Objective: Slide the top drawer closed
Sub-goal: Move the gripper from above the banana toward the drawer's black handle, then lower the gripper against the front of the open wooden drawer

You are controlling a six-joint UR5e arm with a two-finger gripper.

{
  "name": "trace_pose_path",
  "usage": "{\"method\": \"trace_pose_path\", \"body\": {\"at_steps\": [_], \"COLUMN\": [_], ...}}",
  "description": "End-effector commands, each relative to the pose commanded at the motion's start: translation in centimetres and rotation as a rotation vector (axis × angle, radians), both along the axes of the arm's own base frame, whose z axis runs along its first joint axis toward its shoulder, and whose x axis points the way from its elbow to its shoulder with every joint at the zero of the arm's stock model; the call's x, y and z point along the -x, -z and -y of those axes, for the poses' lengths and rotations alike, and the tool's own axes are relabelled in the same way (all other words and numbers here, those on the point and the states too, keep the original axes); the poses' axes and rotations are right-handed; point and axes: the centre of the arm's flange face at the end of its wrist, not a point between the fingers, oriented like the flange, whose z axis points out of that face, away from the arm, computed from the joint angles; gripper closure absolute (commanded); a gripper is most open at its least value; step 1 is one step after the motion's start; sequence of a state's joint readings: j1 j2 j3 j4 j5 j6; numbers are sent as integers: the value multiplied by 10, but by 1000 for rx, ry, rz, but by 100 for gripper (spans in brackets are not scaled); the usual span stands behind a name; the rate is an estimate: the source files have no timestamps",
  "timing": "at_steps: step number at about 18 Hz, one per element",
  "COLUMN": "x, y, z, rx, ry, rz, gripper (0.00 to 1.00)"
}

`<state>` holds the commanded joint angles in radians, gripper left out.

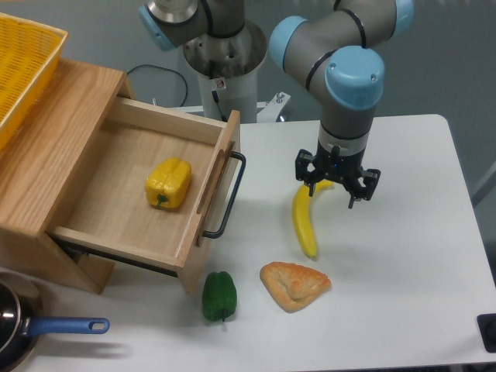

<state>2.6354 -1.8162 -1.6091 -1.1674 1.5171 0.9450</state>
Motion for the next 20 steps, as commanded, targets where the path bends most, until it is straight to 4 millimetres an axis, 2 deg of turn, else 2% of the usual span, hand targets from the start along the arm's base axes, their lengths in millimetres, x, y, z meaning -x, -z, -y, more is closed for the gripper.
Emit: {"method": "trace_pose_path", "body": {"at_steps": [7, 10, 12, 15, 20], "x": [-16, -28, -36, -41, -59], "y": [0, -9, -22, -26, -44], "z": [-20, -30, -30, -31, -45], "rx": [-9, -39, -62, -54, -46], "ry": [-39, -38, -34, -28, -1], "rz": [10, 16, 24, 44, 86], "gripper": [79, 86, 86, 86, 86]}}
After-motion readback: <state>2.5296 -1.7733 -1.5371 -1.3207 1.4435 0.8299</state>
